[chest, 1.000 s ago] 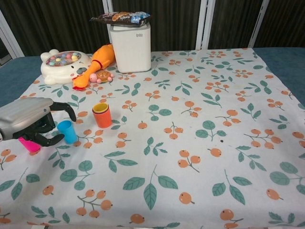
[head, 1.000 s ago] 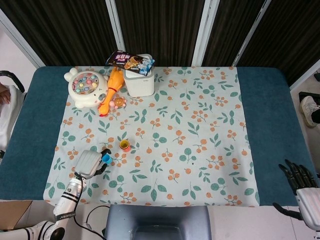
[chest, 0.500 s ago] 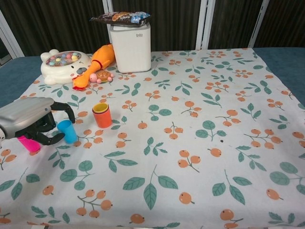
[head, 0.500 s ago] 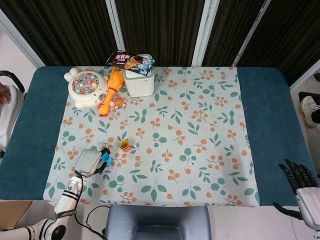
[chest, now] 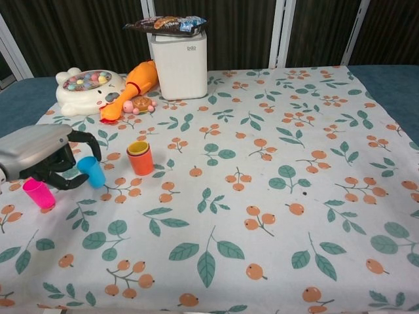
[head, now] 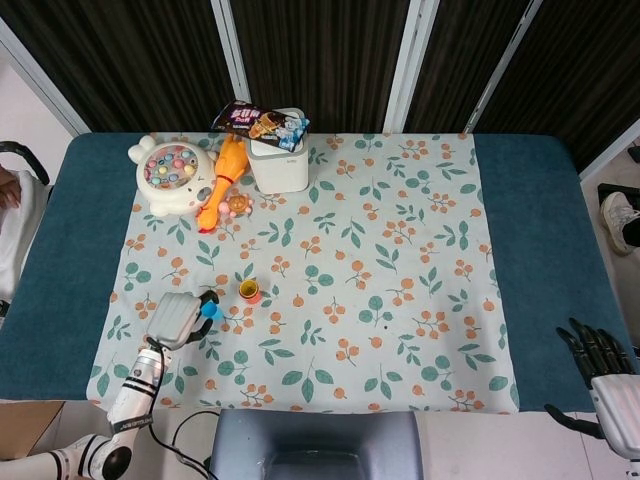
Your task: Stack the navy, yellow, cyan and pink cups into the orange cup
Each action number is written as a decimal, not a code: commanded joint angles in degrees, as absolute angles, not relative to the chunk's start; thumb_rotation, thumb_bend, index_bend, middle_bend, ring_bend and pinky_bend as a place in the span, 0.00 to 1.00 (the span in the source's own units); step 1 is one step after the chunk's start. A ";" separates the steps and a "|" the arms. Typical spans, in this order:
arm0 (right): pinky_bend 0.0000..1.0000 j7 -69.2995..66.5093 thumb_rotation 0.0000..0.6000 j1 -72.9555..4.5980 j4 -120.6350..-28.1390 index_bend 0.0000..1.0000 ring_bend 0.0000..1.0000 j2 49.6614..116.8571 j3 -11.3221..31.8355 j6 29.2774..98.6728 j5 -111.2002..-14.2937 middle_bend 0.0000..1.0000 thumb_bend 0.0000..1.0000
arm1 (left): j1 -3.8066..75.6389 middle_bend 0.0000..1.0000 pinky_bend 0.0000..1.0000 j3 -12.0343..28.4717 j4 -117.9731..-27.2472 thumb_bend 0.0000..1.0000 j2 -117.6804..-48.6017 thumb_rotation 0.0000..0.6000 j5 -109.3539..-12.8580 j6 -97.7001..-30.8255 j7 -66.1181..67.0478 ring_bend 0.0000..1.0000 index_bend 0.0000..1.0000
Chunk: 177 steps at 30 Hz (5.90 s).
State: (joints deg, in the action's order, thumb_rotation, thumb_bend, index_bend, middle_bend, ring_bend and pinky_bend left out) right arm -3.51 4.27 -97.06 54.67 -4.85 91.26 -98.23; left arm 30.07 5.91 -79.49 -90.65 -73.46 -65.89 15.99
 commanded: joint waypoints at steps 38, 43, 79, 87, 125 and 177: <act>0.00 -5.75 1.00 4.55 -96.53 0.00 0.00 53.89 -4.90 92.29 -98.47 0.00 0.21 | 38.56 1.00 1.00 13.94 -83.87 0.38 -96.41 1.00 -64.15 -66.64 26.03 1.00 0.55; 0.00 -5.61 1.00 4.52 -96.60 0.00 0.00 53.90 -4.96 92.14 -98.53 0.00 0.21 | 38.64 1.00 1.00 13.43 -83.01 0.38 -96.75 1.00 -64.33 -66.30 25.63 1.00 0.55; 0.00 -2.07 1.00 3.96 -97.41 0.00 0.00 55.07 -5.15 90.20 -98.61 0.00 0.21 | 24.01 1.00 1.00 -1.30 -82.72 0.38 -81.68 1.00 -76.13 -70.51 8.28 1.00 0.21; 0.00 -2.19 1.00 3.93 -97.50 0.00 0.00 54.96 -4.97 90.26 -98.16 0.00 0.21 | 22.92 1.00 1.00 -0.67 -76.01 0.38 -84.89 1.00 -77.19 -70.25 5.58 1.00 0.36; 0.00 -1.26 1.00 3.61 -97.87 0.00 0.00 55.26 -5.09 89.54 -98.07 0.00 0.21 | 27.69 1.00 1.00 10.43 -89.56 0.39 -82.89 1.00 -78.28 -70.73 11.94 1.00 0.55; 0.00 -5.83 1.00 4.21 -96.78 0.00 0.00 53.72 -5.12 91.66 -98.50 0.00 0.21 | 37.00 1.00 1.00 12.67 -81.44 0.38 -96.64 1.00 -65.86 -66.84 25.22 1.00 0.44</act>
